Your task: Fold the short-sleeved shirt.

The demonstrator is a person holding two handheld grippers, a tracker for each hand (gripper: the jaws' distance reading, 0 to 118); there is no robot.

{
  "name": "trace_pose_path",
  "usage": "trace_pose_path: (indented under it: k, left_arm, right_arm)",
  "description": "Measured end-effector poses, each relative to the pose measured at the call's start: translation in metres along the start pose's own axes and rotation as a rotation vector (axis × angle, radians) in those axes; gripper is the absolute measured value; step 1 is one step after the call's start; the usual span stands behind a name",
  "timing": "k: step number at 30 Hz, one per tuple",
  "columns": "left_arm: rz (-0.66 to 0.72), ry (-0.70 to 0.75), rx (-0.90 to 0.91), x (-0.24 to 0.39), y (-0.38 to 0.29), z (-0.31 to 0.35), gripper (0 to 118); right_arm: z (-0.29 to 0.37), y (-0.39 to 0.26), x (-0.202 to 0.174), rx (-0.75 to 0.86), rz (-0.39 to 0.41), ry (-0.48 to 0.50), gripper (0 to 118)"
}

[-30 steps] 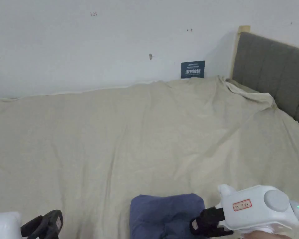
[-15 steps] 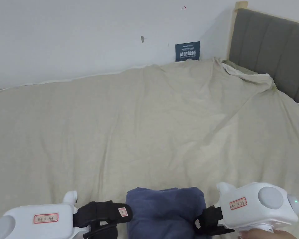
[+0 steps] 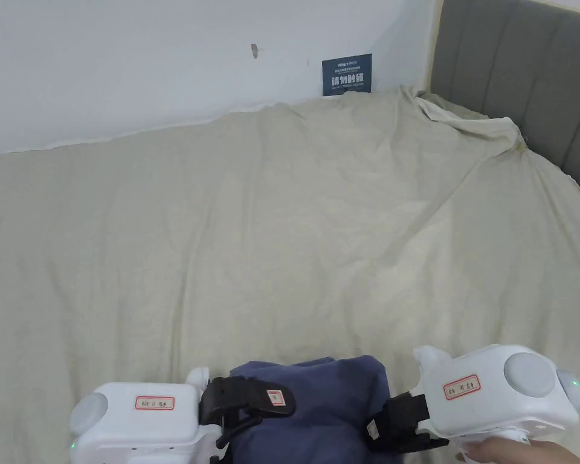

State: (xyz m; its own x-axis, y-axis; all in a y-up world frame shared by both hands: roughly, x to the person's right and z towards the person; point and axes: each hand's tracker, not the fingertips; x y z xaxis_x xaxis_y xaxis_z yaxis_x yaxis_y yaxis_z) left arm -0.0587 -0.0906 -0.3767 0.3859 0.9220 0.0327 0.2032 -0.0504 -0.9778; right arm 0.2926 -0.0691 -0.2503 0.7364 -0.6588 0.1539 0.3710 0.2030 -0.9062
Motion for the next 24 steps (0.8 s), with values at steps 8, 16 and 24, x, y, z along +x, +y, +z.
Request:
trace_pose_path:
  k: [8,16,24]
  left_arm:
    - [-0.234,0.384,0.017,0.028,-0.007,0.006,25]
    - [-0.140,0.289,0.026,0.031,-0.012,0.016,25]
    - [-0.174,0.482,0.155,0.048,-0.026,0.149,25]
  right_arm:
    - [0.005,0.002,0.005,0.008,-0.016,0.036,0]
    - [0.016,-0.003,-0.007,0.052,0.018,0.022,0]
    - [0.054,-0.020,-0.038,0.143,0.049,0.105,0]
